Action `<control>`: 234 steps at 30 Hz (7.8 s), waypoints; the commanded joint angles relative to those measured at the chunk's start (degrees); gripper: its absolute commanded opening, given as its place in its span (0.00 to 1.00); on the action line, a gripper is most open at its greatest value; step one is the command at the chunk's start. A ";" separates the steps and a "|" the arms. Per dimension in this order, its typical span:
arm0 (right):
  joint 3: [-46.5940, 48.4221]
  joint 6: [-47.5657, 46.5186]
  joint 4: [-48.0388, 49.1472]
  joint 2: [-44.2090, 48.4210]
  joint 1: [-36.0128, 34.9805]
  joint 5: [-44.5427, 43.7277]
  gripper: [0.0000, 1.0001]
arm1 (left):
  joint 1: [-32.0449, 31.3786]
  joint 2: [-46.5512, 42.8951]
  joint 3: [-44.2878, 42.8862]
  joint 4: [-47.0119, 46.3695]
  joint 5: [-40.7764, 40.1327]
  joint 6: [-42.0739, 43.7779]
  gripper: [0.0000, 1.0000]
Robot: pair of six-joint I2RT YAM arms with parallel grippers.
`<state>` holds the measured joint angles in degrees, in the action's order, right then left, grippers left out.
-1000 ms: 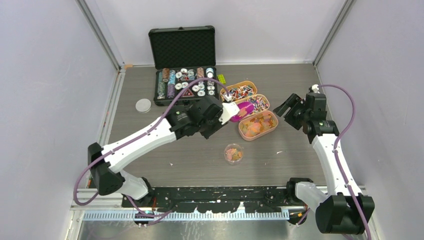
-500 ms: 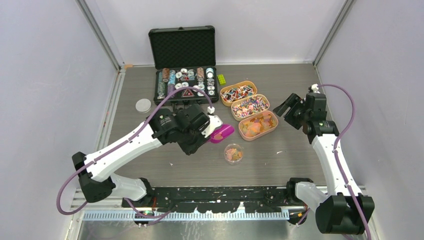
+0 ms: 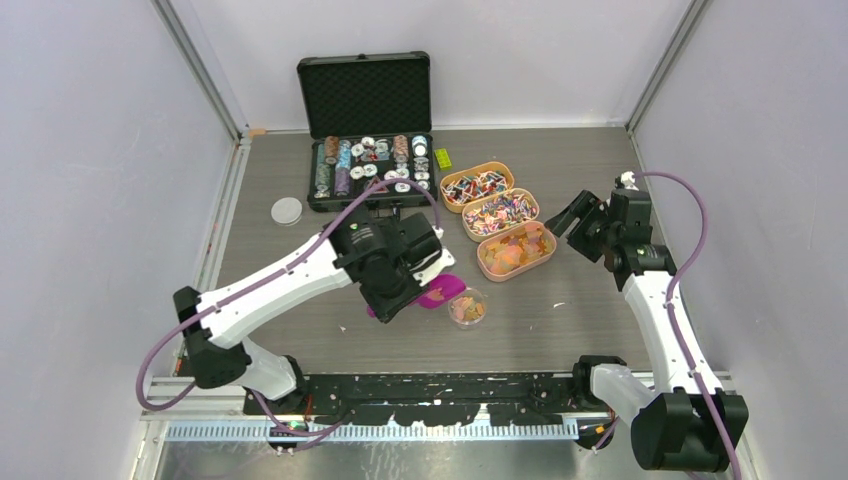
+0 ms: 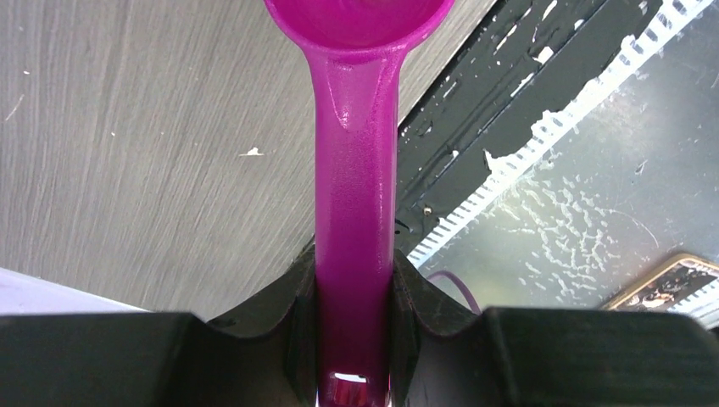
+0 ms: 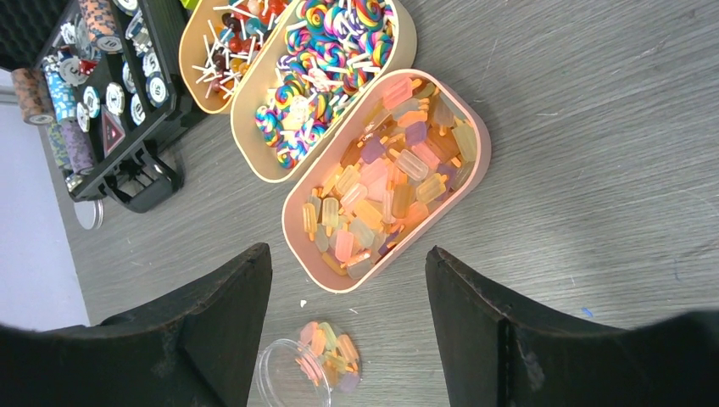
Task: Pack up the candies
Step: Place the fake candies in the packing bottle, then adjust the spatula, then scoop the fake candies from the storage box.
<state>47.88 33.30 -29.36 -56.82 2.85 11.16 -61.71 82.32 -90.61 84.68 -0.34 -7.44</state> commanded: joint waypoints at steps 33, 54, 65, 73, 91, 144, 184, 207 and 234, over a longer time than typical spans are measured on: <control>-2.77 1.77 3.31 4.03 0.14 9.95 0.62 | -5.80 18.05 -8.81 14.68 -1.45 -7.41 0.00; -3.35 5.83 0.00 8.25 -0.02 15.92 0.58 | -5.95 13.13 -9.71 11.84 -2.66 -5.98 0.00; 2.69 5.73 -4.84 13.34 -0.03 17.22 0.65 | -5.94 -2.06 0.41 -2.69 -9.21 2.14 0.00; 4.70 6.87 -3.31 16.27 -0.04 19.84 0.65 | -5.93 -18.83 17.30 -24.87 -14.10 15.95 0.00; -6.53 -14.29 32.51 23.56 -12.92 27.73 0.70 | 12.15 -13.77 15.11 -37.62 9.59 14.51 0.00; -6.06 -68.76 53.13 -2.75 -71.40 -25.99 0.01 | 19.43 -16.62 5.65 -36.05 21.15 0.99 0.52; -10.33 -31.56 37.00 12.05 -61.38 -38.62 0.73 | 24.05 -5.44 6.64 -53.77 14.70 18.53 0.00; 23.11 -8.55 18.27 -33.52 -8.08 1.99 0.53 | 28.27 15.92 -2.84 -56.00 16.77 38.38 0.00; 45.39 -20.92 9.47 -60.56 -6.61 2.96 0.41 | 30.41 31.64 -18.06 -49.07 14.89 48.72 0.00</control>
<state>90.45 13.91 -21.71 -117.05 -3.95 15.16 -31.86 111.72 -101.91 33.36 15.33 38.37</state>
